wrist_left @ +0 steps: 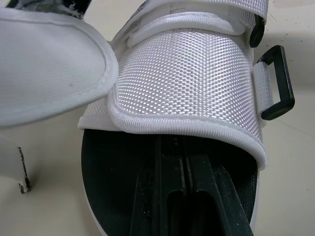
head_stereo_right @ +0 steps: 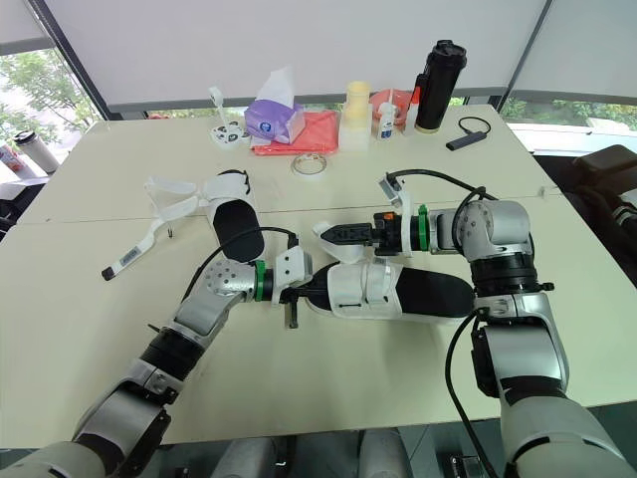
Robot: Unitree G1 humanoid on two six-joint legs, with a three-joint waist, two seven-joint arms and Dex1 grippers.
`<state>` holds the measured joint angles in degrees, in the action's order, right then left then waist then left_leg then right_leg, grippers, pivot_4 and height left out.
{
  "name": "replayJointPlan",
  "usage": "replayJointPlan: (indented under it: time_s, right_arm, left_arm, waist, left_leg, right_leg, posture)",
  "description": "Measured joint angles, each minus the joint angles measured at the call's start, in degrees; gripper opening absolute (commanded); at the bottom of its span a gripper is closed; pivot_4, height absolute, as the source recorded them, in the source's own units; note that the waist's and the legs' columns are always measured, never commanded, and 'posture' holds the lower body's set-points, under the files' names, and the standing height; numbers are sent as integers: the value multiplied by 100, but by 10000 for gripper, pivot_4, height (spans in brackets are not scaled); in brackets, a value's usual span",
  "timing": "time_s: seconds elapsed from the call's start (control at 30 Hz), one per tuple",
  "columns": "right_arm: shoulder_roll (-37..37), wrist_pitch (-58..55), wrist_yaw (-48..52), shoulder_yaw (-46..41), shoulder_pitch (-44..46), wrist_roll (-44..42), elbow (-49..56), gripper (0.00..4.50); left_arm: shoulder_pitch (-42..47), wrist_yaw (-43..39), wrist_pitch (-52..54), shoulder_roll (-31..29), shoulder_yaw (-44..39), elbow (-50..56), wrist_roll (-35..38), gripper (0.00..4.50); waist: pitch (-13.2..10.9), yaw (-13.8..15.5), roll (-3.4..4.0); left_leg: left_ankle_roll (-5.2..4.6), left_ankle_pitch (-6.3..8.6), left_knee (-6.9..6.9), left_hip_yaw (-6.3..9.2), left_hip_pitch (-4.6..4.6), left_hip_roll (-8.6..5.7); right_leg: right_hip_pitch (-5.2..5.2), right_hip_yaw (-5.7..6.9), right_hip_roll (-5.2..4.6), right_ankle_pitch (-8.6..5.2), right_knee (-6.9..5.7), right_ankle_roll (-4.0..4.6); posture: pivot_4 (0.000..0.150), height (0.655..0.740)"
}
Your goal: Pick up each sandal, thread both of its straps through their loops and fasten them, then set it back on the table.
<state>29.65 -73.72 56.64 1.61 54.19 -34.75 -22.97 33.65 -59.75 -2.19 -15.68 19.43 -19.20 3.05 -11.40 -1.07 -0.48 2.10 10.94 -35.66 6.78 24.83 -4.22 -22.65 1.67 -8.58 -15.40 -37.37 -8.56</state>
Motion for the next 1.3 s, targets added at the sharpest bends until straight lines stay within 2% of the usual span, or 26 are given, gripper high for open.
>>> replayJointPlan:
  time_s: [0.27,0.53,0.7,1.3]
  right_arm:
    - [84,996,429,895,29,672,-189,44768]
    - [58,1209,688,900,308,819,-635,44768]
    - [-183,1413,853,784,824,891,-1377,44768]
    - [-594,1846,1205,475,1332,1162,-2602,44768]
  left_arm:
    - [-15,33,-1,25,1,9,-2,0]
    - [-32,60,-4,30,0,19,0,0]
    - [-33,74,-28,51,0,17,-2,0]
    - [-33,129,-94,71,1,3,-7,0]
  waist:
    - [0,-4,0]
    - [0,-2,0]
    - [0,-1,0]
    - [0,-7,1]
  left_leg:
    - [0,0,-1,0,0,0]
    - [1,0,-1,0,0,0]
    - [1,-1,-1,1,0,0]
    - [3,-1,1,0,0,-1]
  right_leg:
    - [0,0,0,0,0,0]
    - [0,0,0,0,0,0]
    - [0,0,1,0,0,0]
    - [-3,0,1,1,-3,1]
  posture:
    - [1500,7400]
    - [1500,7400]
    - [1500,7400]
    - [1500,7400]
